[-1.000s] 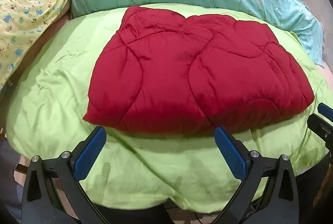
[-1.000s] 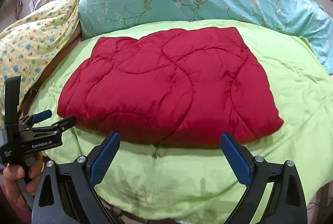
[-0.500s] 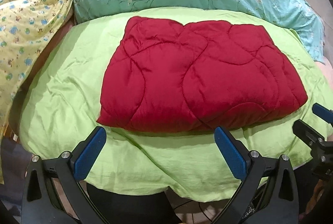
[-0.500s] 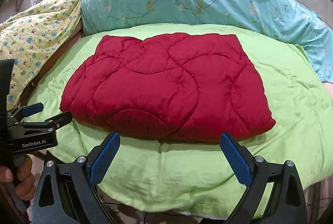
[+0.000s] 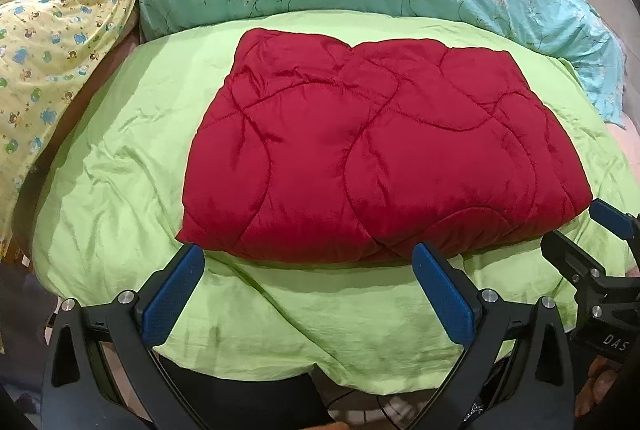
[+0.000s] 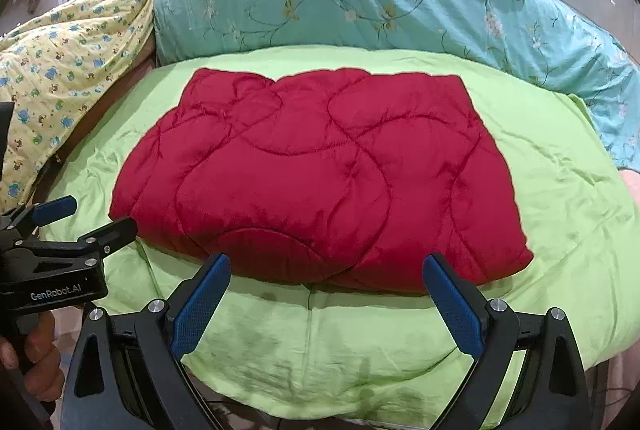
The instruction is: Fold large clothes
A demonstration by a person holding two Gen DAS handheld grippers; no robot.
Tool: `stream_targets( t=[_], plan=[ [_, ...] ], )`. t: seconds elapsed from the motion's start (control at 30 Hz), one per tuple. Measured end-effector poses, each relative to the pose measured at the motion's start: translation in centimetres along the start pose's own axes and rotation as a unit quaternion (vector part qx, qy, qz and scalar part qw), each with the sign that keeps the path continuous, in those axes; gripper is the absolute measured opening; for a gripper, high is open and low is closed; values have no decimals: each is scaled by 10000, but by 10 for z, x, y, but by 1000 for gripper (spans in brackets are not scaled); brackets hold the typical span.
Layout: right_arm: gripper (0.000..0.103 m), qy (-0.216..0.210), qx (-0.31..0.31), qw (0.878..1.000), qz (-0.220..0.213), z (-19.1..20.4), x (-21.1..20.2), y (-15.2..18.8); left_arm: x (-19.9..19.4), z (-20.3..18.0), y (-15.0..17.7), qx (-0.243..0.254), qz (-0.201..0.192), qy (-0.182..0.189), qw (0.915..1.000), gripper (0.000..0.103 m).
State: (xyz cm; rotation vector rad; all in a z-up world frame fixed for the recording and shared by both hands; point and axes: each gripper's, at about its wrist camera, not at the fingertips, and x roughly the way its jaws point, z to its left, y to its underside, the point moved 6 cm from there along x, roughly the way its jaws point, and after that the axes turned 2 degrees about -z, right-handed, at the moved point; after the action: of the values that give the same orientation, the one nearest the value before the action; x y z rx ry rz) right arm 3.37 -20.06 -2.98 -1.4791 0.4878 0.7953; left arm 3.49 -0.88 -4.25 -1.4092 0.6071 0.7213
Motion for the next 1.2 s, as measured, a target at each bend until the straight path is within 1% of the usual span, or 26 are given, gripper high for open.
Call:
stream_targets(
  t=[0.53, 1.2],
  plan=[
    [98, 32, 107, 9999, -69, -10, 1, -3, 1, 2, -1, -16, -45, -74, 10000, 103],
    [98, -29, 143, 9999, -63, -9, 1, -2, 0, 5, -2, -42, -76, -94, 9999, 103]
  ],
)
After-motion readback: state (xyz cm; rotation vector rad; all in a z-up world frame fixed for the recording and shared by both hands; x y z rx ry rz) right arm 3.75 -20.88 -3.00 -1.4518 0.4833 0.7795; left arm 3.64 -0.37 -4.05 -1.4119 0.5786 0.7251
